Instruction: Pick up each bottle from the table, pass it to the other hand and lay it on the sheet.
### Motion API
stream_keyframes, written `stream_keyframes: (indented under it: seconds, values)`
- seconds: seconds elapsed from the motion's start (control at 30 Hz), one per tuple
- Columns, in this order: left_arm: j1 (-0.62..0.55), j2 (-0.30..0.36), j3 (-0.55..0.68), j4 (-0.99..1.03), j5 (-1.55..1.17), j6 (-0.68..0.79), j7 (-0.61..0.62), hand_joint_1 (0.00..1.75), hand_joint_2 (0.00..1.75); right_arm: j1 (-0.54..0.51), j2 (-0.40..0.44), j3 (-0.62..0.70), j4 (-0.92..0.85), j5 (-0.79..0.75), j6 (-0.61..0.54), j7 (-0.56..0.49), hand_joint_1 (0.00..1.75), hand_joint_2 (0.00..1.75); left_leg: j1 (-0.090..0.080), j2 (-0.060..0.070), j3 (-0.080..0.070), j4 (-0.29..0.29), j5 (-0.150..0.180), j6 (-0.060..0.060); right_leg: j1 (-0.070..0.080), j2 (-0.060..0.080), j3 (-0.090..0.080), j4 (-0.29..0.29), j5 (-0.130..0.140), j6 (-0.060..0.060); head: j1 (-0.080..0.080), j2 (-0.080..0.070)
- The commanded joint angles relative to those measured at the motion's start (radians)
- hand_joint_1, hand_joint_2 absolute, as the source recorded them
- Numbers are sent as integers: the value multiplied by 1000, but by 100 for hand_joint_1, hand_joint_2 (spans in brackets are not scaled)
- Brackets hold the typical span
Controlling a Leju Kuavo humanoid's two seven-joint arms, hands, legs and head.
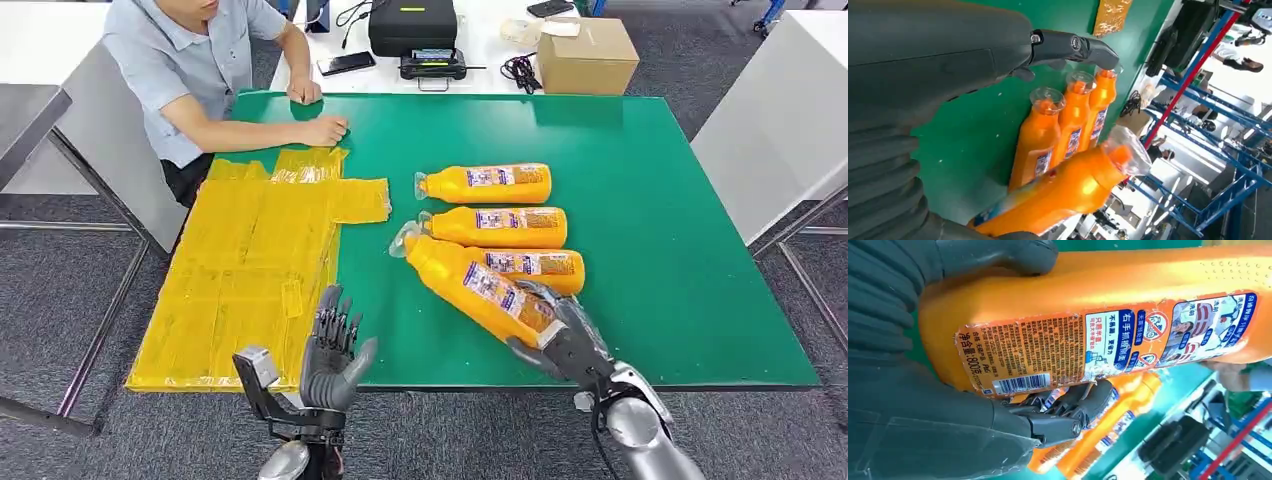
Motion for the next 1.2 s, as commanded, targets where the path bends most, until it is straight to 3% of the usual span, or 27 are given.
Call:
stream_keyframes:
  seconds: [0.03,0.33,1.2]
  values:
    - [-31,31,16,33,51,-138,-4,0,175,-102,41,25,81,-60,92,-47,175,175,1,5,4,0,-2,-2,1,4,3,0,0,-3,0,0]
    - [-112,3,10,106,28,-289,-61,0,175,-174,49,141,147,-66,224,-122,175,175,1,4,5,-1,-1,-2,1,3,4,-1,0,-3,0,0]
    - [-170,-25,-12,211,0,-342,-60,0,175,-192,66,193,162,-67,272,-158,175,175,0,2,2,-1,0,-1,0,1,2,0,0,-2,0,0]
